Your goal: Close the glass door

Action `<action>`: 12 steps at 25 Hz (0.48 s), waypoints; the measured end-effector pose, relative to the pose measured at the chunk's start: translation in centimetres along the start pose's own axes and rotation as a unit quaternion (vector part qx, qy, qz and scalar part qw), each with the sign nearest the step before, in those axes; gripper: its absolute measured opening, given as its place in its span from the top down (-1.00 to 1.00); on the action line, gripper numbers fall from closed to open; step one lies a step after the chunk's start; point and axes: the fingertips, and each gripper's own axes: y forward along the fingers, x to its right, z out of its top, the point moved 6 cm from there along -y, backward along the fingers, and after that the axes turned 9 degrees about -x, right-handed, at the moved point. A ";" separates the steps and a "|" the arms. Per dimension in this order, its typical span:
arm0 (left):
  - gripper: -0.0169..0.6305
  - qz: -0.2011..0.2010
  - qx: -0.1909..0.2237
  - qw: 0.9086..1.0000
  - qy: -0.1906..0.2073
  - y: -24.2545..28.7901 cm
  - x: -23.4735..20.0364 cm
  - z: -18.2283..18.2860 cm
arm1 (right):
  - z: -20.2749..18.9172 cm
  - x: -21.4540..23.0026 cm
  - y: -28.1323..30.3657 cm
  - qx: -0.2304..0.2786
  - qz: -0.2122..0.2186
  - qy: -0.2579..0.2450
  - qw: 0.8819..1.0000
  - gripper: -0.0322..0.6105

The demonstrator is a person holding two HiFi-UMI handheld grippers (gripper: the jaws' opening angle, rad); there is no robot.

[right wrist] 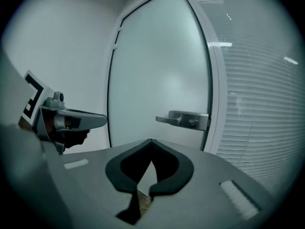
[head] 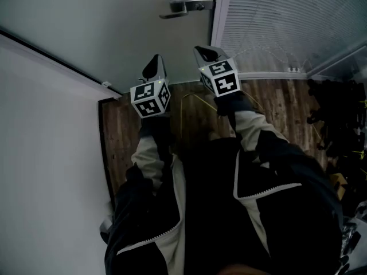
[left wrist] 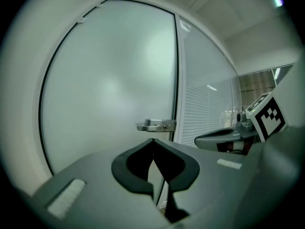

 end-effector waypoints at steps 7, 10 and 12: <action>0.95 -0.008 -0.002 1.000 -0.007 -0.2 0.4 -0.1 | 0.1 -0.2 -1.1 0.001 -0.018 -0.009 1.000 0.89; 0.95 -0.007 -0.003 1.000 -0.006 -0.4 0.3 -0.3 | 0.0 -0.4 -1.4 0.005 -0.018 -0.009 1.000 0.89; 0.95 -0.005 -0.005 1.000 -0.008 -0.4 0.1 -0.5 | 0.0 -0.5 -1.5 0.006 -0.018 -0.011 1.000 0.89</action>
